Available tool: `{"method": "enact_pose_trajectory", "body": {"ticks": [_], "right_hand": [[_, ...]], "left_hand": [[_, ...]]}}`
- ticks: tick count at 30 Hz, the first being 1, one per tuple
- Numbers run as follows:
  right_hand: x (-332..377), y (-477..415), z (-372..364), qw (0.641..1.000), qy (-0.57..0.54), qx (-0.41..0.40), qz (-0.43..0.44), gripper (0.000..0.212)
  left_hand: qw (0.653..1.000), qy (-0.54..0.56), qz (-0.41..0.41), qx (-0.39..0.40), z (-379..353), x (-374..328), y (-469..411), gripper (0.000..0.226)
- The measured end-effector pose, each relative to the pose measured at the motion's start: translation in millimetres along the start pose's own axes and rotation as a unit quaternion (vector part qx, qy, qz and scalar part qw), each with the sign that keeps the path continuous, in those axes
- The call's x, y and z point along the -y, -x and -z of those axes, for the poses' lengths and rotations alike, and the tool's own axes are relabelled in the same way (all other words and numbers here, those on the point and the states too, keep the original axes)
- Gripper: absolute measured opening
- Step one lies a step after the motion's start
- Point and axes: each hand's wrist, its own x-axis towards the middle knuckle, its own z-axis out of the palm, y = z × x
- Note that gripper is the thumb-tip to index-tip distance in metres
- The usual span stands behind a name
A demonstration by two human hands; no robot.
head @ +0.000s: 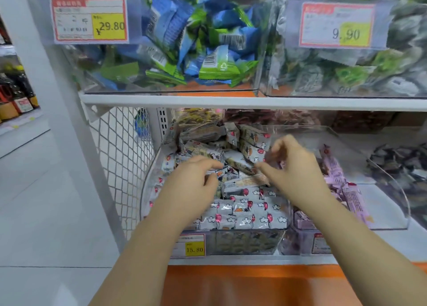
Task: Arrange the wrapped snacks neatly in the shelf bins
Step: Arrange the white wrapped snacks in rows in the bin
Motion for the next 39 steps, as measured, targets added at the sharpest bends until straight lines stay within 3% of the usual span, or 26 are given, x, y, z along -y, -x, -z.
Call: {"method": "enact_pose_trajectory", "body": {"ticks": [2, 4, 6, 9, 17, 22, 26, 31, 35, 39], "right_hand": [[2.8, -3.4, -5.5, 1.0, 0.002, -0.017, -0.015, 0.046], [5.3, -8.4, -11.2, 0.998, 0.059, 0.015, -0.018, 0.069], [5.9, -15.2, -15.8, 0.994, 0.103, 0.044, -0.003, 0.076], [4.0, -25.0, -18.8, 0.99, 0.131, 0.06, 0.012, 0.061], [-5.0, -12.2, -10.5, 0.999, 0.035, -0.011, 0.006, 0.046], [-6.4, 12.6, 23.3, 0.991, -0.047, -0.074, 0.101, 0.045], [3.5, 26.2, 43.5, 0.98, -0.08, 0.015, 0.179, 0.056], [18.7, 28.1, 33.7, 0.966, -0.018, 0.153, 0.206, 0.045], [22.6, 18.9, 24.5, 0.964, -0.03, 0.167, 0.204, 0.05], [24.9, 7.6, 17.0, 0.974, -0.116, 0.133, 0.144, 0.058]], "left_hand": [[0.999, 0.005, 0.018, 0.026, -7.3, -7.4, -4.8, 0.032], [0.999, 0.003, 0.03, 0.042, -12.5, -12.2, -7.5, 0.031], [0.998, -0.001, 0.042, 0.048, -14.2, -15.1, -8.1, 0.03], [0.997, -0.008, 0.053, 0.046, -11.9, -18.4, -7.9, 0.03], [0.999, 0.001, 0.047, 0.003, -2.0, -22.2, -4.7, 0.03], [0.997, 0.023, -0.01, -0.074, 7.2, -30.8, -0.9, 0.034], [0.99, 0.051, -0.085, -0.098, 19.5, -39.5, 5.2, 0.045], [0.991, -0.012, -0.132, -0.026, 26.3, -35.8, -0.5, 0.059], [0.993, -0.008, -0.121, -0.001, 23.1, -23.2, -11.4, 0.049], [0.996, 0.022, -0.086, 0.014, 17.5, -6.4, -21.2, 0.057]]}}
